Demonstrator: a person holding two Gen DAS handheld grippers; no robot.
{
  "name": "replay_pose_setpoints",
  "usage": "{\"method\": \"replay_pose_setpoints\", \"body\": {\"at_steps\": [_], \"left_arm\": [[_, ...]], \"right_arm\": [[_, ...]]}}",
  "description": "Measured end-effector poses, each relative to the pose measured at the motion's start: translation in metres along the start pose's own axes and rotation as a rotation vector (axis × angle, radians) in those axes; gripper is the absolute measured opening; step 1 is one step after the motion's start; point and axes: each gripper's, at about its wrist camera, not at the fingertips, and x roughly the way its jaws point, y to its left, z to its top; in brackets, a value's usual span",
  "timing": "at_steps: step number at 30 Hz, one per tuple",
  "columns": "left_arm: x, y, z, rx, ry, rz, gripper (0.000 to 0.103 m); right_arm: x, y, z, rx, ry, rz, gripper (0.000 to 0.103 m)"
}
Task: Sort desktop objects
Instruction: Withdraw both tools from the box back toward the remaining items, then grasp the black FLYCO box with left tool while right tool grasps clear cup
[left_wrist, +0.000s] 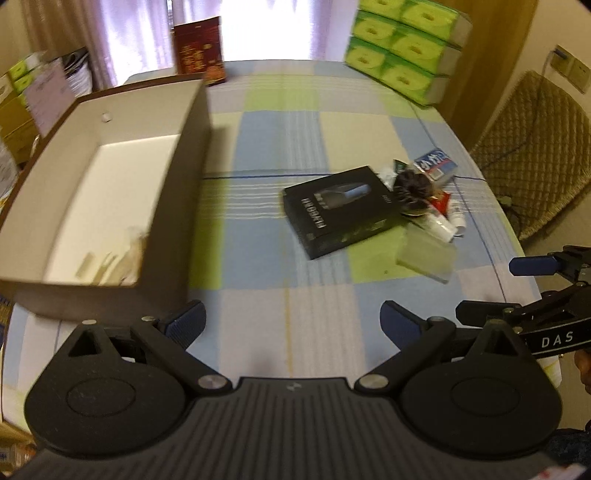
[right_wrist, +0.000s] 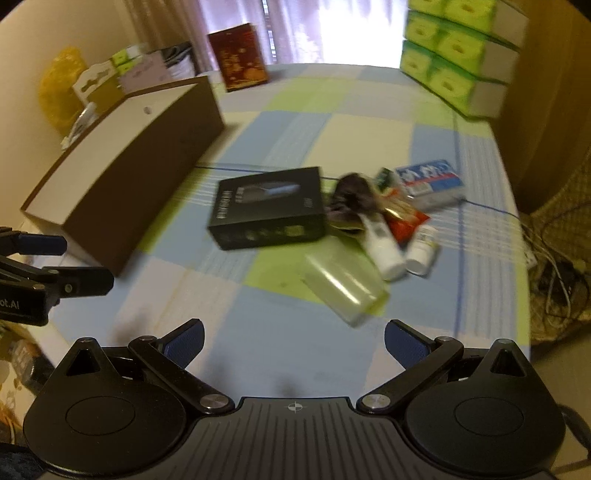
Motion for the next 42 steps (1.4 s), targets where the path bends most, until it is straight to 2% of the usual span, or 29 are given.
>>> {"method": "replay_pose_setpoints", "body": {"at_steps": [5,11,13,21,28,29,31,33,38,42], "left_arm": [[0.020,-0.014,0.013,0.056,-0.003,-0.013,0.099],[0.046,-0.019,0.025,0.077,0.020,-0.017,0.099],[0.054,-0.020,0.027,0.079,0.032,-0.019,0.099],[0.082,-0.018,0.038,0.084,0.074,-0.019,0.098],[0.096,-0.015,0.043,0.095,0.103,-0.021,0.098],[0.097,-0.015,0.043,0.099,0.106,-0.024,0.098],[0.100,-0.015,0.045,0.109,0.111,-0.031,0.098],[0.102,-0.016,0.047,0.124,0.118,-0.037,0.098],[0.107,-0.025,0.054,0.208,0.118,-0.052,0.098],[0.111,-0.037,0.064,0.314,0.105,-0.073,0.098]], "right_arm": [[0.002,-0.021,-0.005,-0.011,-0.034,0.001,0.101],[0.013,-0.035,-0.004,-0.104,-0.104,-0.005,0.099],[0.020,-0.040,-0.002,-0.122,-0.109,0.004,0.084],[0.051,-0.040,0.010,-0.248,-0.107,0.034,0.065],[0.079,-0.036,0.011,-0.338,-0.074,0.040,0.062],[0.082,-0.036,0.011,-0.343,-0.066,0.038,0.062],[0.085,-0.036,0.008,-0.351,-0.051,0.039,0.053],[0.083,-0.036,0.005,-0.350,-0.048,0.045,0.051],[0.072,-0.040,-0.005,-0.305,-0.013,0.045,0.050],[0.057,-0.053,-0.016,-0.223,0.021,0.031,0.050]]}}
